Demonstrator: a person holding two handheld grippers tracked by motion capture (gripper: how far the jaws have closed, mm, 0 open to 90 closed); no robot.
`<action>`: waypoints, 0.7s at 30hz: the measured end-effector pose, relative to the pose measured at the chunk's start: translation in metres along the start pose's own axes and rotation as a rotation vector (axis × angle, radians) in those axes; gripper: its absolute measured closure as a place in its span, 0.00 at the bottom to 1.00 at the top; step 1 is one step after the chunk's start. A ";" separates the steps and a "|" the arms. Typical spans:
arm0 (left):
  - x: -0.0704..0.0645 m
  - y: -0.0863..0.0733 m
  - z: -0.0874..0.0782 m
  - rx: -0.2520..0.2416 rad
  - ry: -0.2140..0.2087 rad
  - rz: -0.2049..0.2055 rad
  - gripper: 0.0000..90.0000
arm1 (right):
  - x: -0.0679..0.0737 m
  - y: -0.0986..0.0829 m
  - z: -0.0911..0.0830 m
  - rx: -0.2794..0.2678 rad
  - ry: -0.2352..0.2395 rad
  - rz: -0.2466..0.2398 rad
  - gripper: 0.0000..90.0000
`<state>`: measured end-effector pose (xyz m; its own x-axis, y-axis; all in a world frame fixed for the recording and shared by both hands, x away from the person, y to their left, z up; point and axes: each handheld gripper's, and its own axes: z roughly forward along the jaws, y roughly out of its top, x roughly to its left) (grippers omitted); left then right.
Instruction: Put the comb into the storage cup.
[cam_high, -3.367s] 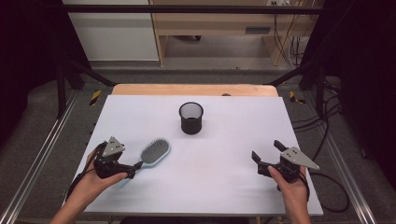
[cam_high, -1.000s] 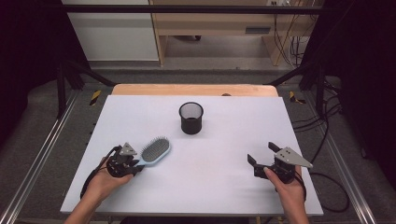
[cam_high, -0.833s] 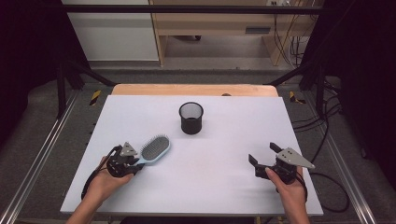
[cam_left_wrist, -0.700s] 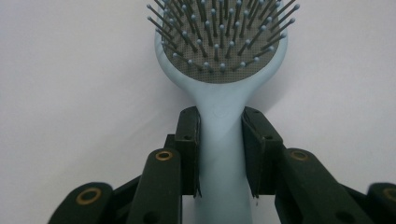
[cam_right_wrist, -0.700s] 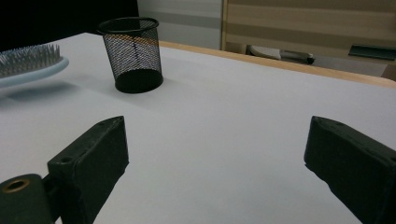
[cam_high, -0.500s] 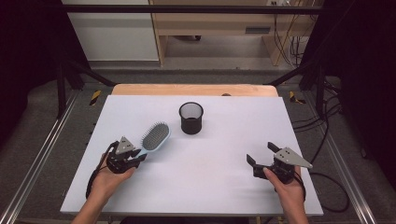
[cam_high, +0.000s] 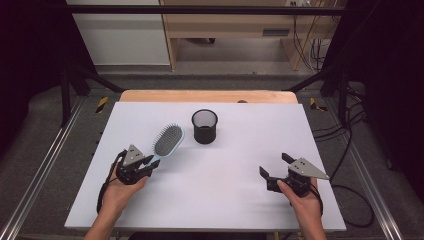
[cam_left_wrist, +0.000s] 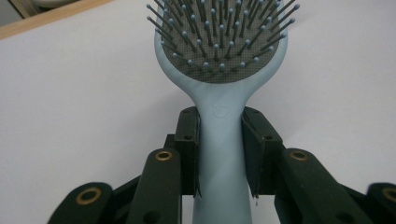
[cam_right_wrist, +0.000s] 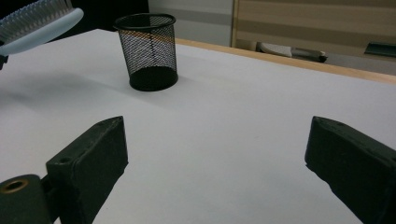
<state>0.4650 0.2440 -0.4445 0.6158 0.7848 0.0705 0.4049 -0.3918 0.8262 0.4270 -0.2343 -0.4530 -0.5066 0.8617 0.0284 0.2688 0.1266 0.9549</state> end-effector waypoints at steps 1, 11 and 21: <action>-0.002 0.000 -0.001 -0.011 -0.001 0.002 0.77 | 0.000 0.000 0.000 0.001 0.001 -0.004 0.06; -0.015 0.000 -0.005 -0.085 -0.002 0.043 0.77 | 0.002 0.002 -0.001 -0.008 0.015 0.016 0.06; -0.011 -0.002 -0.014 -0.137 -0.017 0.003 0.77 | 0.007 0.003 0.004 0.016 0.036 0.040 0.06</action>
<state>0.4482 0.2426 -0.4391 0.6287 0.7750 0.0641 0.3075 -0.3235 0.8949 0.4275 -0.2262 -0.4510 -0.5244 0.8479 0.0778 0.3023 0.1000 0.9479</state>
